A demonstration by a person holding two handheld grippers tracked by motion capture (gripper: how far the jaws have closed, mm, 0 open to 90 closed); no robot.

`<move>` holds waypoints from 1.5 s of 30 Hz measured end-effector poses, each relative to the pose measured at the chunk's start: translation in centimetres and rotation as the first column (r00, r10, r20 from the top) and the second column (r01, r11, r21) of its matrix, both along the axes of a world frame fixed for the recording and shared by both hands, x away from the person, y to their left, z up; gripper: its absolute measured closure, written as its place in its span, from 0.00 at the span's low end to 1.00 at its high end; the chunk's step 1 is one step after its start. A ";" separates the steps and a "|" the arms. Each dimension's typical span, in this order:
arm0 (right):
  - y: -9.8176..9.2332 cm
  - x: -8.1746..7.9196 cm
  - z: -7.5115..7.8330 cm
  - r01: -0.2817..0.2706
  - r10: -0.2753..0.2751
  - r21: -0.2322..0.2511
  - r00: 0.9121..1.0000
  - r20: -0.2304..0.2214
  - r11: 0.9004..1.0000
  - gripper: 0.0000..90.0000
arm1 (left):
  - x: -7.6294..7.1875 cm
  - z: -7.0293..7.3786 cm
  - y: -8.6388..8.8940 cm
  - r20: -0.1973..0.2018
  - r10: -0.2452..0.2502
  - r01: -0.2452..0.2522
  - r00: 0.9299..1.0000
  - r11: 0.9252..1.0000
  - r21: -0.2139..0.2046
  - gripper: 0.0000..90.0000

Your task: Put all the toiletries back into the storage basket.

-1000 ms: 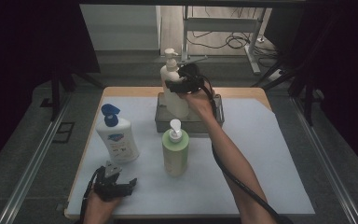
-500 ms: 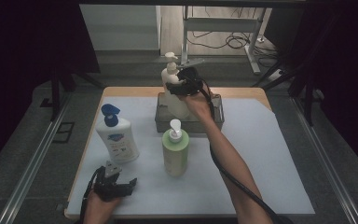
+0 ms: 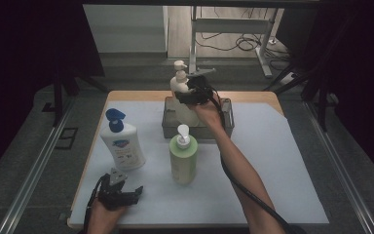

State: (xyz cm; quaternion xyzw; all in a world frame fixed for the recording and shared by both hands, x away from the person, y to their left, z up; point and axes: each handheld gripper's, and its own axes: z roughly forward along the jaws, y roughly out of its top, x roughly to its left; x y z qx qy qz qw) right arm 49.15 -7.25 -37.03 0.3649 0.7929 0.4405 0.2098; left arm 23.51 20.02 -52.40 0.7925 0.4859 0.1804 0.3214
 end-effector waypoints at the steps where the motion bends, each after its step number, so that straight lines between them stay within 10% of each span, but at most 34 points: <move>1: -0.1 -0.1 -0.2 -0.002 0.002 0.000 1.000 -0.003 1.000 0.41 | 0.0 0.0 0.0 0.000 0.000 0.000 1.000 1.000 0.000 0.15; 45: -1.7 -1.9 -3.4 -0.031 0.030 -0.017 0.998 -0.062 0.999 0.41 | 0.0 0.0 0.0 -0.001 -0.001 0.001 1.000 1.000 0.000 0.15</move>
